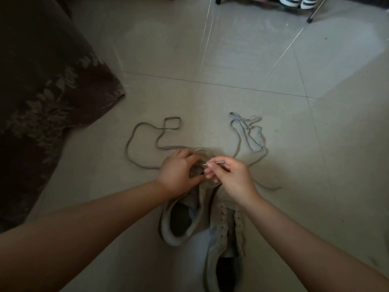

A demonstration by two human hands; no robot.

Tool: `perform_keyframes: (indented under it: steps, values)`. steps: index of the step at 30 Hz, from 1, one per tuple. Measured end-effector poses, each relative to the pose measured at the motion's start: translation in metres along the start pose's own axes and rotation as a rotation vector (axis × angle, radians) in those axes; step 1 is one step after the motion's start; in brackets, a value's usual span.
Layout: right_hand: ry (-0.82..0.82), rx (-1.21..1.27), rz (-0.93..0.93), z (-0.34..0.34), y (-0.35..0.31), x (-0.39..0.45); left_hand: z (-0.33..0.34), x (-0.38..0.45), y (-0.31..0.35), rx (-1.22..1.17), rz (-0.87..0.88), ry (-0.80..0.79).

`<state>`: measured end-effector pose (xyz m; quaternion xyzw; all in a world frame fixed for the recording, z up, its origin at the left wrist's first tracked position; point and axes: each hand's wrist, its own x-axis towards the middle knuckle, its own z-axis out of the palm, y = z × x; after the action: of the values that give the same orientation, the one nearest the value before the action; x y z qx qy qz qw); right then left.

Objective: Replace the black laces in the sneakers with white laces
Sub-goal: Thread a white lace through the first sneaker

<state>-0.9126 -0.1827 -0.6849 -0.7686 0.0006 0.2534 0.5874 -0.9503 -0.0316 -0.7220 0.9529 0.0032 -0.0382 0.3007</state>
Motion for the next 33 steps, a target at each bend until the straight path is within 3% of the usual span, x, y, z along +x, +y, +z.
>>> perform_keyframes:
  steps: [4,9,12,15,18,20,23,26,30,33]
  values:
    - [-0.027,0.057,0.03,-0.005,0.001,-0.008,0.001,-0.006,-0.01,0.005,-0.032,-0.007]
    - [-0.223,0.476,0.257,-0.029,-0.006,-0.017,0.002,-0.011,-0.018,0.057,0.023,0.031]
    - [-0.237,0.549,0.344,-0.038,-0.003,-0.017,0.003,-0.01,-0.013,0.084,0.043,0.095]
    - [-0.187,0.283,0.314,-0.033,0.01,-0.011,0.004,-0.009,0.003,0.042,0.191,0.188]
    - [-0.17,0.2,0.297,-0.027,0.018,-0.006,0.003,-0.006,0.018,-0.057,0.3,0.133]
    - [-0.103,0.117,0.28,-0.029,0.022,-0.001,0.001,-0.003,0.02,-0.223,0.203,0.141]
    - [-0.002,-0.535,0.015,-0.039,0.037,0.014,-0.002,-0.005,0.015,-0.401,-0.033,0.178]
    - [-0.13,-0.951,-0.159,-0.037,0.043,0.021,-0.007,-0.008,0.014,-0.568,-0.213,0.119]
    - [-0.119,-1.2,-0.209,-0.02,0.037,0.026,-0.009,-0.009,0.016,-0.705,-0.314,0.069]
    - [-0.069,-1.159,-0.255,-0.017,0.035,0.026,-0.012,-0.009,0.02,-0.826,-0.365,0.061]
